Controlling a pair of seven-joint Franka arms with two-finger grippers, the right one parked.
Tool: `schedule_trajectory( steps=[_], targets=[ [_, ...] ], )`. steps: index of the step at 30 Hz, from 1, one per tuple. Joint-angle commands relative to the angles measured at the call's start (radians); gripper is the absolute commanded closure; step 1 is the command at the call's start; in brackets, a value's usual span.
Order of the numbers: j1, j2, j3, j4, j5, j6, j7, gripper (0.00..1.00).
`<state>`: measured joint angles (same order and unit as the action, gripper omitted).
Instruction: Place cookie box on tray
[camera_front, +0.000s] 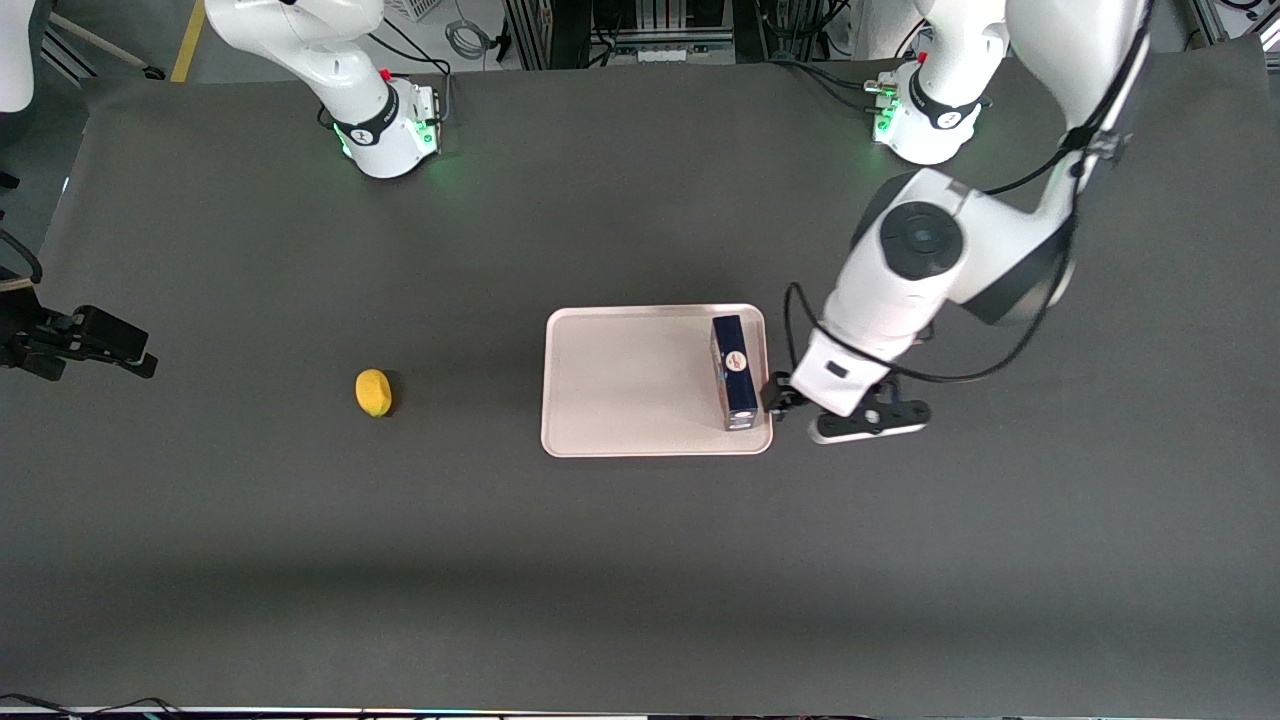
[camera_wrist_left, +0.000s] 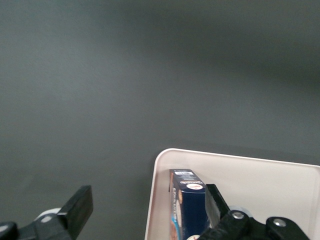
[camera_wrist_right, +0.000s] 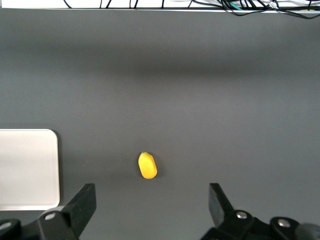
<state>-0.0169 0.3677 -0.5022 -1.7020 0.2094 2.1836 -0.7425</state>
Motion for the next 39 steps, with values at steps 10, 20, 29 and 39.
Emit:
schedule_trajectory(
  steps=[10,20,29,39],
  targets=[
    [0.028,-0.137,0.203,0.166,-0.154,-0.335,0.396,0.0],
    [0.069,-0.217,0.365,0.182,-0.159,-0.453,0.641,0.0],
    [0.09,-0.246,0.435,0.191,-0.159,-0.498,0.819,0.0],
    [0.097,-0.285,0.453,0.18,-0.157,-0.562,0.836,0.0]
  ],
)
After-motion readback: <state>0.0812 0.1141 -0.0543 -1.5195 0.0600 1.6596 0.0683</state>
